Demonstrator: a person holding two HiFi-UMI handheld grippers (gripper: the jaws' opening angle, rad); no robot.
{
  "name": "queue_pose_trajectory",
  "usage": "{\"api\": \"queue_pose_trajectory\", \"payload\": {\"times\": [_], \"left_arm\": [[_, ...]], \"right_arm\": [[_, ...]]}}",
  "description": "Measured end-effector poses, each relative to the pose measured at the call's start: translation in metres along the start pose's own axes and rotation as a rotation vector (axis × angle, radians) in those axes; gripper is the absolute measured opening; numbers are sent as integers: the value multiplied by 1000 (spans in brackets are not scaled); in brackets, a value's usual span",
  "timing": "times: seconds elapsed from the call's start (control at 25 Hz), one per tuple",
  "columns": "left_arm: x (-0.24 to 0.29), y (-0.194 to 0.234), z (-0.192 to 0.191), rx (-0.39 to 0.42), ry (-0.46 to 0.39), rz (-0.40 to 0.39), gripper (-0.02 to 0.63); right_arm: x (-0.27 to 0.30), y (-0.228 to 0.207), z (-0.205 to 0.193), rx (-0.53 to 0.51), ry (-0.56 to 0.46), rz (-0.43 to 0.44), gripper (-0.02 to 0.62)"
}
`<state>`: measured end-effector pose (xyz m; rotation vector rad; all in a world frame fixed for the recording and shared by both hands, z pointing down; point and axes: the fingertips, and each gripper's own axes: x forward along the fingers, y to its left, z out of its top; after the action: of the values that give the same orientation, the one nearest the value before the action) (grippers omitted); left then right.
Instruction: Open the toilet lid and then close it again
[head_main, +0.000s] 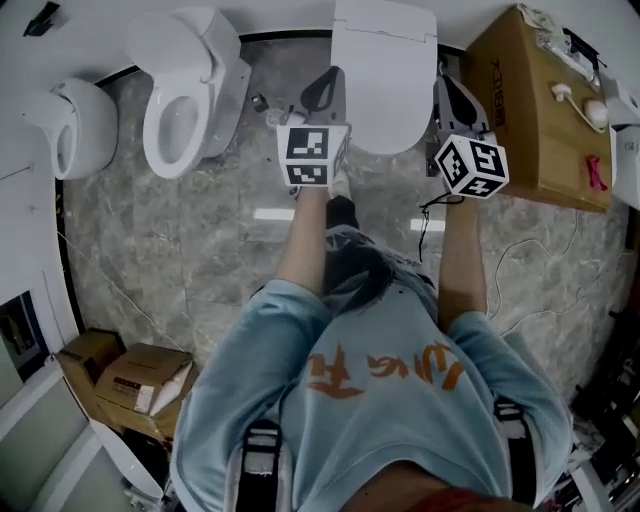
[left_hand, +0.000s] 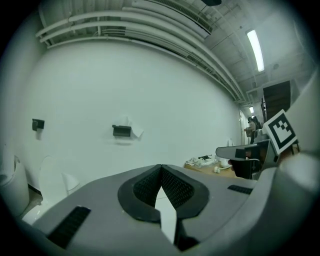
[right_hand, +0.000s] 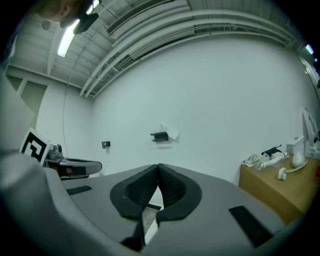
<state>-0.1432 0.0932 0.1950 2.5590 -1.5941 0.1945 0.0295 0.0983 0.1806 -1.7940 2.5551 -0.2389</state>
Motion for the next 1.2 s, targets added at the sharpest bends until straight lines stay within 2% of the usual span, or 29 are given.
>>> {"api": "queue_pose_trajectory", "payload": {"times": [0.24, 0.48, 0.6, 0.84, 1.0, 1.12, 1.2], "left_arm": [[82, 16, -33, 36, 75, -116, 23], [114, -6, -91, 115, 198, -227, 23], [125, -23, -126, 147, 245, -269, 23], [129, -50, -221, 229, 382, -358, 25], [131, -59, -290, 287, 477, -430, 31], [127, -63, -343, 381, 563, -488, 181], [118, -68, -375, 466, 616, -539, 246]], "right_arm": [[68, -41, -35, 29, 76, -62, 14], [66, -74, -101, 45, 214, -104, 14], [68, -85, -137, 30, 282, -69, 14], [64, -81, -227, -43, 450, 46, 17], [59, -73, -286, -77, 555, 145, 77], [53, -67, -327, -116, 627, 223, 135], [44, -64, -356, -170, 678, 279, 178]]}}
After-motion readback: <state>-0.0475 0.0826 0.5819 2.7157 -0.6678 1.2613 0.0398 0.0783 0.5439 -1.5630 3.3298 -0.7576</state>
